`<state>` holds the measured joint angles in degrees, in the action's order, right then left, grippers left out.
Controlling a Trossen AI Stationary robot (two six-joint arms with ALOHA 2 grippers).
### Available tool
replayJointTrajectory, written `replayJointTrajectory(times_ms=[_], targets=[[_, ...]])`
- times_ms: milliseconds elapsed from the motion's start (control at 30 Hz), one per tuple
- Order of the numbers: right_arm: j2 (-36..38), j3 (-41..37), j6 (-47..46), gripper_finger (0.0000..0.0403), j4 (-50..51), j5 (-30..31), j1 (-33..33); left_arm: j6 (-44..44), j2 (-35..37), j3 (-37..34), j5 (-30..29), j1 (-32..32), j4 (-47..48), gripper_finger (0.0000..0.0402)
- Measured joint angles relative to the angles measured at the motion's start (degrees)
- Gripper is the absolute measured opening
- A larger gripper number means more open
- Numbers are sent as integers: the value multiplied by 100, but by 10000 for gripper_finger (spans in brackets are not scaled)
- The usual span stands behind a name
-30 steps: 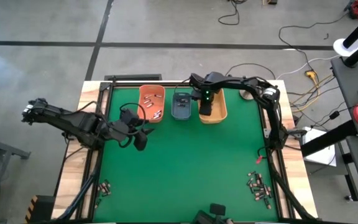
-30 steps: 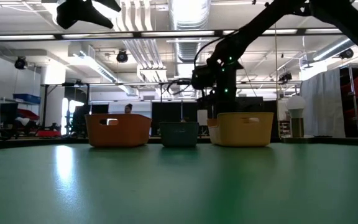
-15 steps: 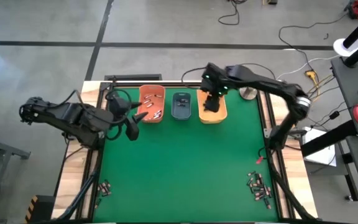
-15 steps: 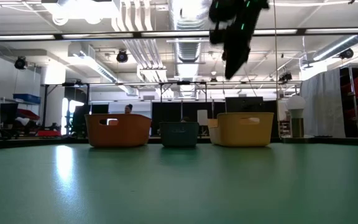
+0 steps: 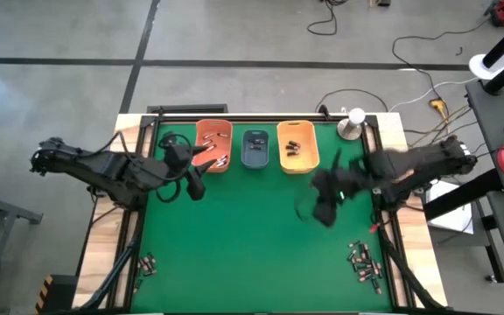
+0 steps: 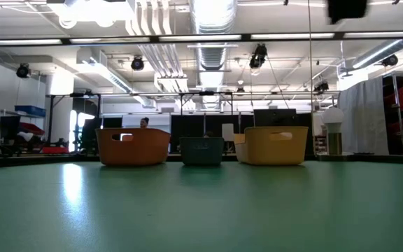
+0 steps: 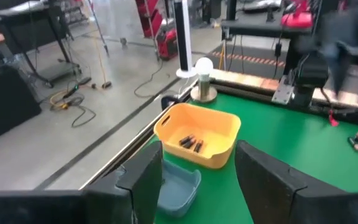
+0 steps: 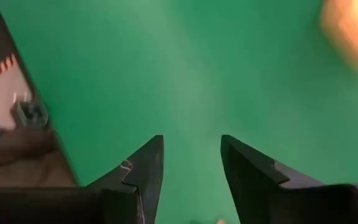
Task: Sort batteries
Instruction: Put the small black battery into the blue bin
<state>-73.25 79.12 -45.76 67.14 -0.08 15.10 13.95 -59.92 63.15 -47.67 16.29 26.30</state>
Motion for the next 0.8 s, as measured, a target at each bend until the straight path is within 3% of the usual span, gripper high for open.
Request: replayJointTrajectory(times_ms=[167, 267, 333, 433, 667, 800], targets=[[-74, -802, -2601, 161, 3, -146, 1300, -378, -108, -386, 1, -36, -955, 178], [-219, -1303, -4137, 166, -21, -727, 1716, -385, -191, -393, 1, -36, -1007, 178], [-327, -1545, -4692, 169, -71, -858, 1929, -385, -230, -393, 5, -36, -991, 178], [-472, -1806, -3898, 173, -332, -894, 2095, -464, -247, -393, 10, -36, -979, 177], [-779, -2365, -439, 162, -300, -872, 2141, -392, -125, -393, 18, -17, -715, 178], [-786, -2780, 318, 148, -310, -876, 2162, 166, -58, -393, 25, 15, -210, 178]])
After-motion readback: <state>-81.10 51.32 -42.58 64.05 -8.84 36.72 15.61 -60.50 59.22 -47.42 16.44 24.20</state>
